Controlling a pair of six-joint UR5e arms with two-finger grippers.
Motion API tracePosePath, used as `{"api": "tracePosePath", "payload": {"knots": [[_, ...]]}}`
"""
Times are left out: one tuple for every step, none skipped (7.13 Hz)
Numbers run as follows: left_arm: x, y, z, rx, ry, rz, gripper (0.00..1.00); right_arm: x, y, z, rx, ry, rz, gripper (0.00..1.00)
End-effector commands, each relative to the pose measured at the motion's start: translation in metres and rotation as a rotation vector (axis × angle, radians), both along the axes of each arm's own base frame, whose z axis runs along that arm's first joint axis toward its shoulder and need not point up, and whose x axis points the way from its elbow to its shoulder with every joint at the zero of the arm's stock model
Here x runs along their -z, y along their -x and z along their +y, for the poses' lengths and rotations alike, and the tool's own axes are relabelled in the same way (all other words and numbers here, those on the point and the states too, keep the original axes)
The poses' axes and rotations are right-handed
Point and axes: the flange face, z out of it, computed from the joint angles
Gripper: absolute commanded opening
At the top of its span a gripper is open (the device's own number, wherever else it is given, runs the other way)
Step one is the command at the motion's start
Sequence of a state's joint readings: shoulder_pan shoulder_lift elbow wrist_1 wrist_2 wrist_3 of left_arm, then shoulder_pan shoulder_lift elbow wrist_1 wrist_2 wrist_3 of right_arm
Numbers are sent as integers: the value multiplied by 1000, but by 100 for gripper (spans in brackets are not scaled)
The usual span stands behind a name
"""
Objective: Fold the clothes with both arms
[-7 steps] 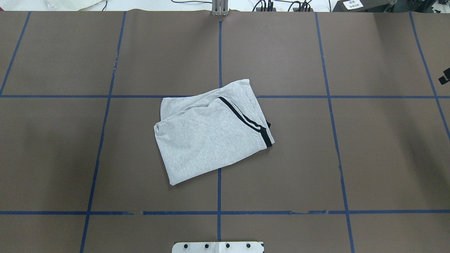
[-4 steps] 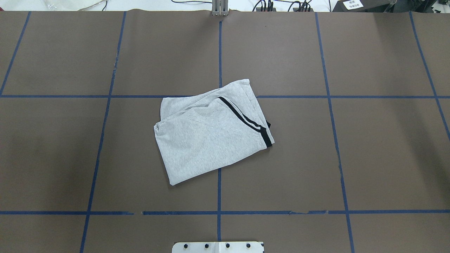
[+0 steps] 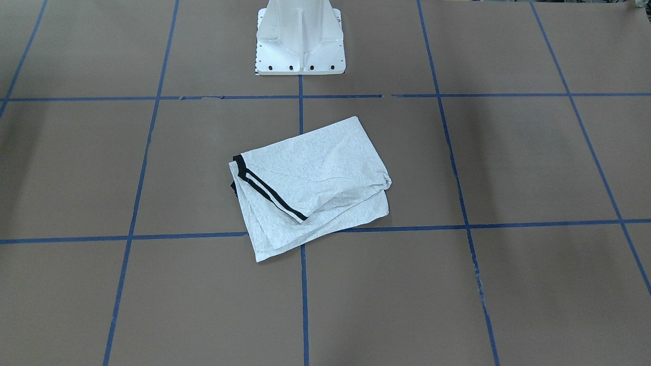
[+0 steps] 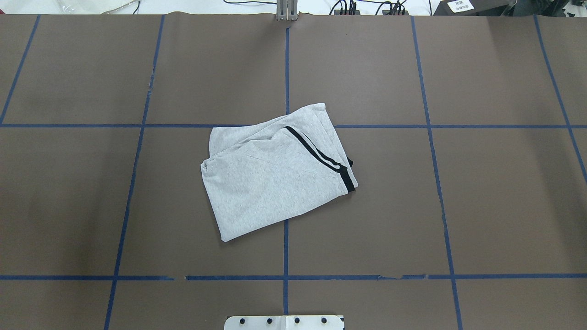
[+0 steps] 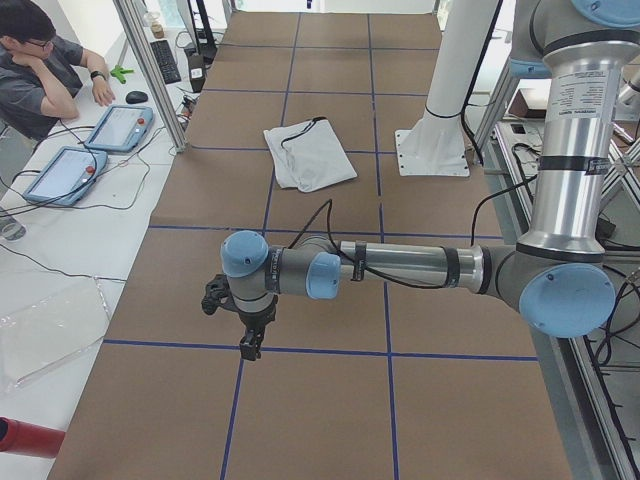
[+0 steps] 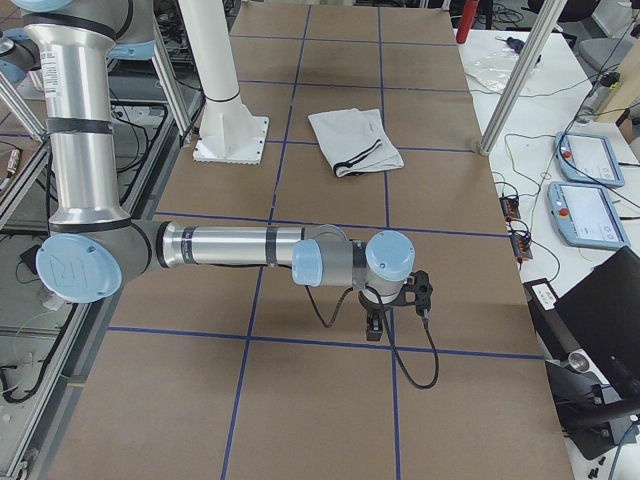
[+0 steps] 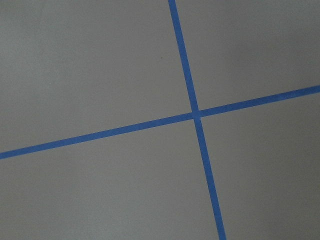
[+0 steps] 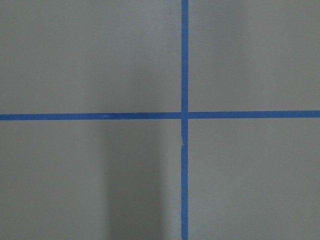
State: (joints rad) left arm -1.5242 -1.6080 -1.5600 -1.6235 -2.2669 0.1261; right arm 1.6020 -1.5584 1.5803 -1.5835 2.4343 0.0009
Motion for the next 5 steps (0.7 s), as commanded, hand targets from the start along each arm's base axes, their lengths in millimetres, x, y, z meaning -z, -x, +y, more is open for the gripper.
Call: {"api": "tracePosePath", "payload": {"knots": [[1,0,1,1,-2,2,100,-23,-13,26,23,-14,30,100],[0,0,1,2,1,2,100,-24,-14,27,21,-9,32,100],[3,0,0,2,-5,2,100,-25,-14,28,16,-1,30,100],[3,0,0,3,-5,2,100,-25,-14,28,12,3,30,100],[3,0,0,5,-3,2,100,-25,-14,28,10,5,30,100]]}}
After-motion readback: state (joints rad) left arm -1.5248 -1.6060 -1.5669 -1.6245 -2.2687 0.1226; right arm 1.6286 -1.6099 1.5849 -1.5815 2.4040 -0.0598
